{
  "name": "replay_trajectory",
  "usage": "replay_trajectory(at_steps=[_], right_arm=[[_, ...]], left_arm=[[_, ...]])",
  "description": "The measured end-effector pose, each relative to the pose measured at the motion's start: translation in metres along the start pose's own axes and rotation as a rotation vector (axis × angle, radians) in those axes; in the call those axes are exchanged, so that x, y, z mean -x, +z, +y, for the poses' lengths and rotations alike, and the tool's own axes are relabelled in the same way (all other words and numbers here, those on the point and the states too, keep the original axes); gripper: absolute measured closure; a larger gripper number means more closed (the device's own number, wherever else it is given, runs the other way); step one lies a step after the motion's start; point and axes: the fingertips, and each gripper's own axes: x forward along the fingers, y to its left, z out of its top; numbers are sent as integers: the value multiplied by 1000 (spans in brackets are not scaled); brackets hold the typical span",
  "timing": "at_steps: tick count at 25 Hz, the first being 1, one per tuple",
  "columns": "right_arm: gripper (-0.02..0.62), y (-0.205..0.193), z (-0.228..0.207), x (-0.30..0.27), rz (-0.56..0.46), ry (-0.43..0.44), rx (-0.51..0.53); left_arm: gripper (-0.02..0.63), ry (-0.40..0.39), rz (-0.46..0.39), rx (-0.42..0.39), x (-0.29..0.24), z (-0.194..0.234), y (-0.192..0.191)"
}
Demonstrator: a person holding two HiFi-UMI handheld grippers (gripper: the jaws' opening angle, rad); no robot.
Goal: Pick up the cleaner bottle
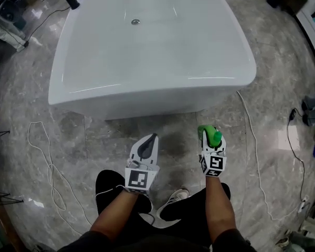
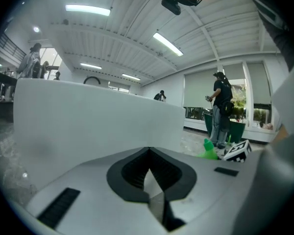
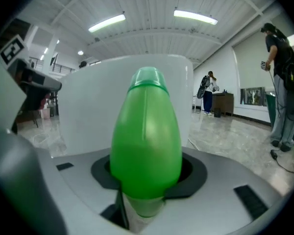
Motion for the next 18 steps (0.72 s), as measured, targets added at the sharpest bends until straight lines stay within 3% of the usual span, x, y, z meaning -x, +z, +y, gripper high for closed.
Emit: replay_trajectory(at_steps=[3,7,12,18], right_arm=[[402,25,0,49,37,-22,-44],[402,82,1,79,89,-35,11],[402,224,21,95,37,-7,45],[402,406,70,115,-33,19,82]], left_arm=[[600,6,22,3,22,2,52],[600,28,55,26,49,14,97],[600,65,115,68,73,24,168],[600,44,79,50,103,44,309]])
